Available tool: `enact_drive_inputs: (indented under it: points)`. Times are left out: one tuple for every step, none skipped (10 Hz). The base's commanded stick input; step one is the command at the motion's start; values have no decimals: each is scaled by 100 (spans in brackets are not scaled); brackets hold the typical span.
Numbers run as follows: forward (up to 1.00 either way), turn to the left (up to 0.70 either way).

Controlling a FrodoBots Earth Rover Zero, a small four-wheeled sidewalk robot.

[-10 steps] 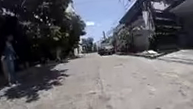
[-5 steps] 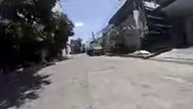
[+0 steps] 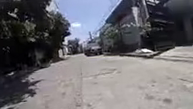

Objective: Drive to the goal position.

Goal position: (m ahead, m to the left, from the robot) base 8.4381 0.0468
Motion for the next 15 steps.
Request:
enact_drive_inputs:
  points:
    - [100,5]
    - [100,5]
    - [100,5]
    - [100,5]
    - [100,5]
    - [100,5]
    - [100,5]
    - [100,5]
    - [100,5]
    - [100,5]
    - [100,5]
    - [100,5]
    - [100,5]
    - [100,5]
    - [100,5]
